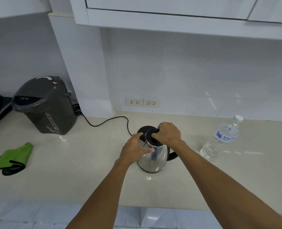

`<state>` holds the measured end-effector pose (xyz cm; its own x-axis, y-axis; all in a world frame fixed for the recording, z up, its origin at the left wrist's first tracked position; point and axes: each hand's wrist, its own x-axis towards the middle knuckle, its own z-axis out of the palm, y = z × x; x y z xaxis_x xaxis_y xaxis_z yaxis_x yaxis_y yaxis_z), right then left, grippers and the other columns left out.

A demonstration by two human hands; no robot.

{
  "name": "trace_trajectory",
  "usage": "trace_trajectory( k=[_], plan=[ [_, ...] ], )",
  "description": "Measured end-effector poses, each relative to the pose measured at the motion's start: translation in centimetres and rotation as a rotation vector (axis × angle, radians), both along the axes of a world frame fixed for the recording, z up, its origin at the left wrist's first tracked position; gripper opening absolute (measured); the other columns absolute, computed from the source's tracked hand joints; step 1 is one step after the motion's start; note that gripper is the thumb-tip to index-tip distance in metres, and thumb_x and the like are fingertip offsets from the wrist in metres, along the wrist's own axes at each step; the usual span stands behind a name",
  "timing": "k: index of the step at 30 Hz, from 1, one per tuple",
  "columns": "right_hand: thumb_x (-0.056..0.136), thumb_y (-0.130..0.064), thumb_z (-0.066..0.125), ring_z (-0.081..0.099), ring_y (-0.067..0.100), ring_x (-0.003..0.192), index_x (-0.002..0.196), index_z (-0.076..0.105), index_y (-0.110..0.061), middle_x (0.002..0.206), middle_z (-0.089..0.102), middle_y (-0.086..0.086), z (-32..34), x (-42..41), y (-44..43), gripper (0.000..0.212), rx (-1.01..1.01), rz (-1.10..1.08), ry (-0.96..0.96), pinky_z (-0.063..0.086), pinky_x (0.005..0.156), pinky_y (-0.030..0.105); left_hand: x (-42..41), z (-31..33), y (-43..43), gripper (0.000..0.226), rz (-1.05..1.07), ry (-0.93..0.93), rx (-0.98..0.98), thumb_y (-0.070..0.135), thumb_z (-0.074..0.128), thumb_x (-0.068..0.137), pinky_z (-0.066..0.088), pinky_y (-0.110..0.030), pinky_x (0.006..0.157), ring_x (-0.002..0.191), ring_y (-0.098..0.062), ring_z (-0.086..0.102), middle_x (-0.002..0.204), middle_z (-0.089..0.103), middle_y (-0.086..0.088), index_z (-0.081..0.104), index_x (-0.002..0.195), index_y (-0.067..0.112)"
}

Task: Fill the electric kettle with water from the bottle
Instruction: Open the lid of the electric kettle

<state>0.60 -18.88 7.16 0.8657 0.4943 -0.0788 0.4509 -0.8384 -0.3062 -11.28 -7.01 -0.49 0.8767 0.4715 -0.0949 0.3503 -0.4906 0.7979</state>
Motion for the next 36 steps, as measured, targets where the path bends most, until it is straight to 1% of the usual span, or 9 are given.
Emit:
trace_trajectory(
  k=[3, 7, 12, 15, 19, 22, 29, 33, 36],
  plan=[
    [0.080, -0.038, 0.068, 0.064, 0.025, 0.078, 0.093, 0.073, -0.013, 0.087, 0.070, 0.005, 0.5, 0.3, -0.6, 0.029, 0.030, 0.014, 0.047, 0.047, 0.061, 0.029, 0.0, 0.1, 0.0, 0.104, 0.000, 0.001, 0.002, 0.055, 0.094, 0.075, 0.048, -0.047, 0.117, 0.145, -0.023, 0.053, 0.157, 0.055, 0.001, 0.045, 0.161, 0.020],
    [0.080, -0.043, 0.067, 0.066, 0.025, 0.081, 0.090, 0.074, -0.016, 0.083, 0.071, 0.004, 0.7, 1.1, -1.5, 0.030, 0.117, 0.032, 0.114, 0.046, 0.060, 0.029, -0.1, 0.3, 0.0, 0.103, 0.000, 0.006, -0.007, 0.055, 0.094, 0.075, 0.048, -0.048, 0.117, 0.145, -0.022, 0.052, 0.157, 0.055, 0.001, 0.047, 0.160, 0.020],
    [0.084, -0.047, 0.071, 0.064, 0.017, 0.104, 0.117, 0.074, -0.023, 0.106, 0.076, -0.002, 1.6, 2.2, -4.0, 0.040, 0.302, 0.021, 0.206, 0.048, 0.090, 0.028, 0.0, 0.4, 0.0, 0.101, 0.003, 0.021, 0.007, 0.057, 0.094, 0.074, 0.050, -0.048, 0.115, 0.141, -0.021, 0.055, 0.153, 0.057, 0.002, 0.050, 0.157, 0.022],
    [0.087, -0.046, 0.072, 0.067, 0.015, 0.105, 0.117, 0.074, -0.027, 0.105, 0.079, -0.002, 2.0, 2.6, -5.9, 0.037, 0.406, -0.007, 0.279, 0.046, 0.088, 0.025, 0.2, 0.2, 0.1, 0.100, -0.005, 0.031, 0.023, 0.058, 0.094, 0.072, 0.050, -0.048, 0.115, 0.140, -0.021, 0.056, 0.152, 0.058, 0.001, 0.052, 0.155, 0.022],
    [0.085, -0.051, 0.072, 0.071, 0.014, 0.099, 0.112, 0.076, -0.034, 0.098, 0.079, -0.005, 2.0, 3.1, -7.4, 0.033, 0.474, -0.003, 0.322, 0.054, 0.096, 0.033, 0.3, 0.1, 0.2, 0.100, -0.011, 0.045, 0.043, 0.060, 0.093, 0.072, 0.050, -0.048, 0.115, 0.139, -0.021, 0.056, 0.151, 0.058, 0.001, 0.052, 0.155, 0.022],
    [0.085, -0.051, 0.072, 0.072, 0.013, 0.094, 0.112, 0.076, -0.036, 0.097, 0.079, -0.007, 1.9, 3.1, -8.0, 0.031, 0.509, 0.003, 0.347, 0.055, 0.096, 0.033, 0.4, 0.2, 0.2, 0.100, -0.012, 0.046, 0.049, 0.058, 0.093, 0.073, 0.049, -0.049, 0.116, 0.140, -0.021, 0.055, 0.153, 0.057, 0.001, 0.052, 0.156, 0.021],
    [0.076, -0.042, 0.070, 0.072, 0.014, 0.087, 0.097, 0.078, -0.041, 0.088, 0.078, -0.013, 2.2, 3.2, -7.9, 0.022, 0.544, -0.069, 0.361, 0.056, 0.088, 0.032, 0.4, 0.2, 0.1, 0.098, -0.006, 0.053, 0.061, 0.057, 0.094, 0.073, 0.050, -0.046, 0.116, 0.138, -0.019, 0.056, 0.149, 0.058, 0.002, 0.053, 0.154, 0.020],
    [0.079, -0.036, 0.069, 0.073, 0.015, 0.083, 0.098, 0.078, -0.039, 0.089, 0.078, -0.008, 2.3, 3.4, -9.0, 0.021, 0.582, -0.070, 0.381, 0.055, 0.075, 0.028, 0.3, 0.4, 0.0, 0.099, 0.002, 0.053, 0.071, 0.055, 0.094, 0.075, 0.050, -0.046, 0.116, 0.138, -0.019, 0.056, 0.149, 0.057, 0.001, 0.051, 0.156, 0.019],
    [0.083, -0.032, 0.068, 0.076, 0.014, 0.076, 0.101, 0.077, -0.036, 0.090, 0.078, -0.008, 2.2, 3.7, -10.2, 0.021, 0.628, -0.082, 0.425, 0.054, 0.075, 0.026, 0.4, 0.5, -0.1, 0.100, 0.004, 0.053, 0.085, 0.054, 0.095, 0.076, 0.050, -0.044, 0.115, 0.137, -0.019, 0.056, 0.148, 0.058, 0.002, 0.050, 0.157, 0.017]
  ],
)
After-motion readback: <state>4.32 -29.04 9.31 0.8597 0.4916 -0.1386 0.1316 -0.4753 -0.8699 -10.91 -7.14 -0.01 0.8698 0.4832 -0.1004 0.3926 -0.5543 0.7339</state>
